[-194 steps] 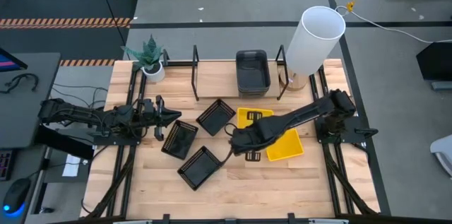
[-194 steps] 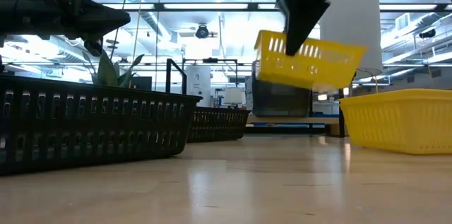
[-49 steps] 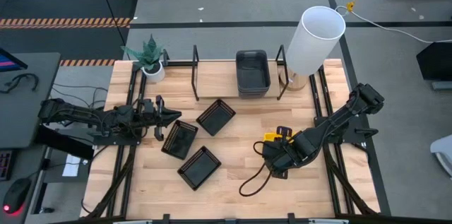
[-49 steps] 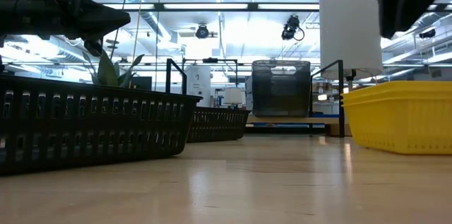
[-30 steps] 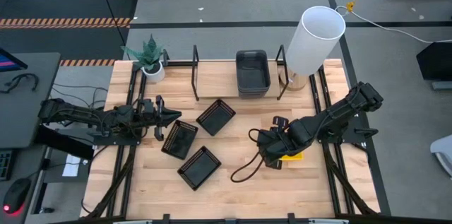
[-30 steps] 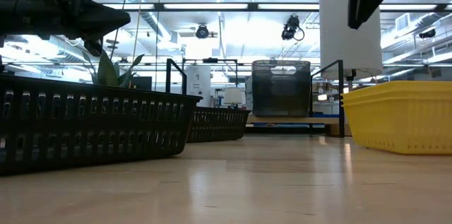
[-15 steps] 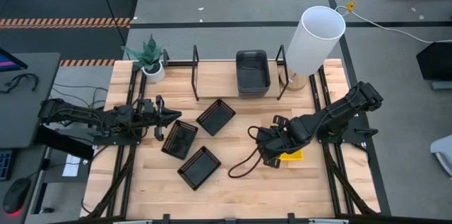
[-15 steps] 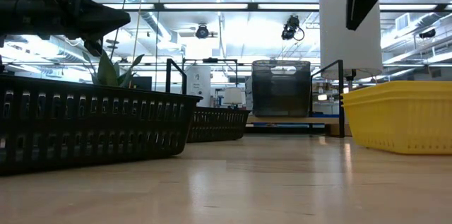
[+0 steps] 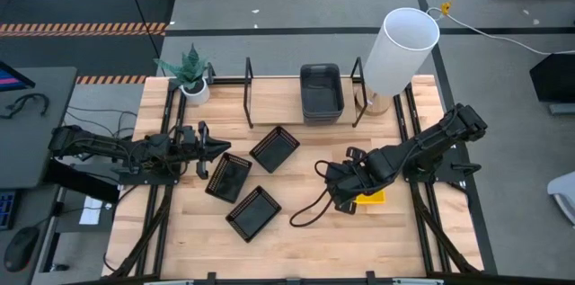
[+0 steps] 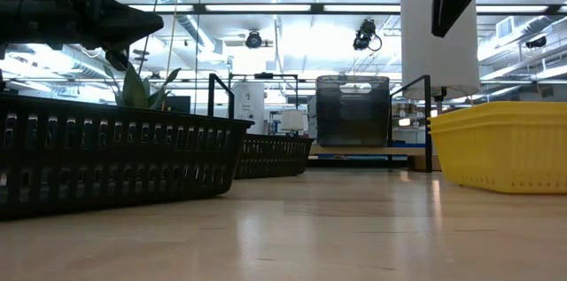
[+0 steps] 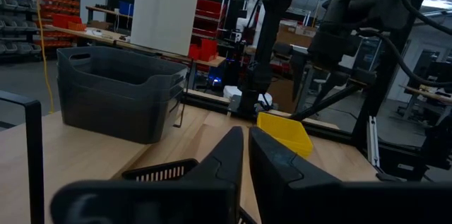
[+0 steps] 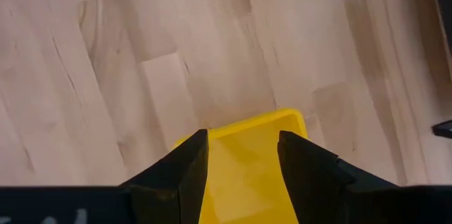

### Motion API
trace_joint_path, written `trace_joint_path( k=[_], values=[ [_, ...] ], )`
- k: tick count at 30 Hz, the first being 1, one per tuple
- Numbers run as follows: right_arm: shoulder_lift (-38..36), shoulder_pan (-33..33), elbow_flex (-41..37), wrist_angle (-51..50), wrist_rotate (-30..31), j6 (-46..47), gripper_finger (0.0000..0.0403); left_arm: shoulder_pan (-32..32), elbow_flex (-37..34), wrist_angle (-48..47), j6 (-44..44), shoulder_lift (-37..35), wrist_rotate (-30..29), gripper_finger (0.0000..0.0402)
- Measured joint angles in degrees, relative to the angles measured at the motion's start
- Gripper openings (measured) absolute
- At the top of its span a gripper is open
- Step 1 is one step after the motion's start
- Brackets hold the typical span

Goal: Stack baskets on shelf by color
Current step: Stack the bottom right black bin on the top right black bin

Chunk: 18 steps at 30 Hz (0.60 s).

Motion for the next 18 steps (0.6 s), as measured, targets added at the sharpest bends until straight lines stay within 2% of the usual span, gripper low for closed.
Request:
trace_joint_path(
  k=[5, 18],
  values=[
    [0.0, 0.0, 0.0, 0.0, -0.9, 0.9, 0.0176, 0.0, 0.0, 0.0, 0.0, 0.0, 0.0, 0.0038],
    [0.0, -0.2, 0.0, 0.9, 1.8, 2.0, 0.0174, 0.0, 0.0, 0.0, 0.0, 0.0, 0.0, 0.0030]
  ],
)
